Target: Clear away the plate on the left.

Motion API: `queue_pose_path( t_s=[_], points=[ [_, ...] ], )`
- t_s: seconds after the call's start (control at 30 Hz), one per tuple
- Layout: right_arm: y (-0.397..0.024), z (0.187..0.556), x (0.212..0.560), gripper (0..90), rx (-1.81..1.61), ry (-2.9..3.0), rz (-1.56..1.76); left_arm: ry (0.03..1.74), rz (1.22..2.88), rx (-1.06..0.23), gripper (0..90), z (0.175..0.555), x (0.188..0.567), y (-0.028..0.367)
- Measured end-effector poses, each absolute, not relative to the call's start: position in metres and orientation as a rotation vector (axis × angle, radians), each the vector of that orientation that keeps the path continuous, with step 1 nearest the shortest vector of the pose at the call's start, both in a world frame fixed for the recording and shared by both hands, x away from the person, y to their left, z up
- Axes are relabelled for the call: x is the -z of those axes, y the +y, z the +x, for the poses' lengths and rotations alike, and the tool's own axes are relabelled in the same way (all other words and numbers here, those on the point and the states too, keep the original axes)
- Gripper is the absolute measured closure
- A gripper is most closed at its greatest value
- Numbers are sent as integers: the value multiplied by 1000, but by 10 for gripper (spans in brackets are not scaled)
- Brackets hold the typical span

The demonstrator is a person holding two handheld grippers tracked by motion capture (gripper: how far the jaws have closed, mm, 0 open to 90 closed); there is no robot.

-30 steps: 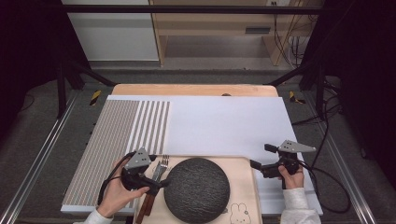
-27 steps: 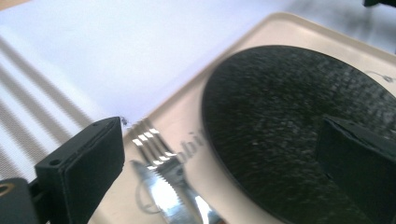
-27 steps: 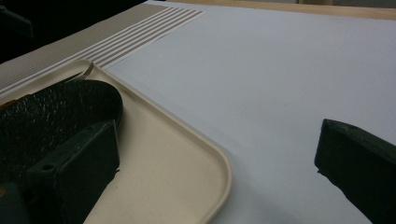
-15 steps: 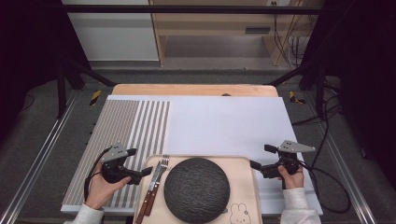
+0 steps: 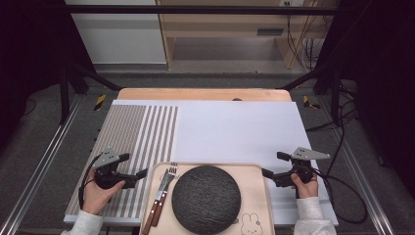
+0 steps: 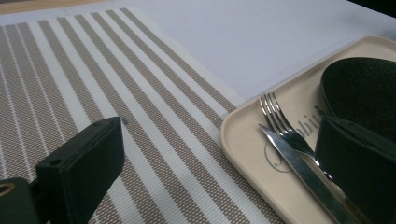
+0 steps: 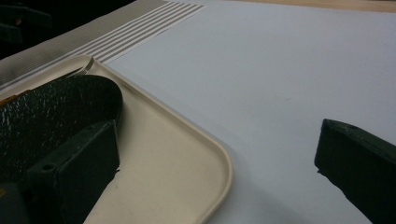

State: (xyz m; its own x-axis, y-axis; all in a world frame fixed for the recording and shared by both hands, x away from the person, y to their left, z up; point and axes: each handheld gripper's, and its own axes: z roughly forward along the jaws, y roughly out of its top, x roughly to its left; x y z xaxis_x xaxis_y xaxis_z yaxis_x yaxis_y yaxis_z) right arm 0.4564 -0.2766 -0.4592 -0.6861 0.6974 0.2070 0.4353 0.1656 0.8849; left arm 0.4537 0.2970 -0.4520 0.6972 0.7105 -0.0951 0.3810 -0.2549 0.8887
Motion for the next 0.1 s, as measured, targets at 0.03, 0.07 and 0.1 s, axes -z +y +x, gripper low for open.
queue_pose_path(
  t_s=[0.03,0.07,0.1],
  points=[
    [-276,456,460,3,-1527,2198,1096,862,1874,-400,17,454,453,298],
    [-276,456,460,3,-1525,2201,1098,882,1879,-402,17,454,455,299],
    [-276,457,460,3,-1523,2202,1098,904,1882,-401,17,454,456,300]
  ],
)
